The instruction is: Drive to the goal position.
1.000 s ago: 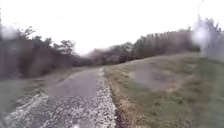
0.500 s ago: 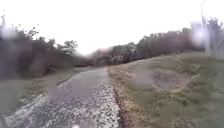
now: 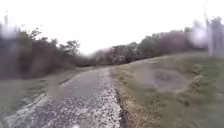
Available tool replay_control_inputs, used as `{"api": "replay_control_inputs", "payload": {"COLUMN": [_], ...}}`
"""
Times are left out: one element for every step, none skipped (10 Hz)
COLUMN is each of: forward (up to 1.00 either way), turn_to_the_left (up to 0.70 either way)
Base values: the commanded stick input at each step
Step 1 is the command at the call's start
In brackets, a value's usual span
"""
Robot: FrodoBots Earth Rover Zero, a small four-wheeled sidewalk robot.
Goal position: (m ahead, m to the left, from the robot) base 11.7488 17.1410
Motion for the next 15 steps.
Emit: {"api": "replay_control_inputs", "payload": {"forward": [1.0,1.0,0.96,0.73,0.5,0.28,0.05,0.0,0.0,0.0,0.0,0.0,0.0,0.0,0.0], "turn_to_the_left": [0.0,0.0,0.04,0.27,0.5,0.72,0.95,1.0,1.0,1.0,1.0,1.0,1.0,1.0,1.0]}}
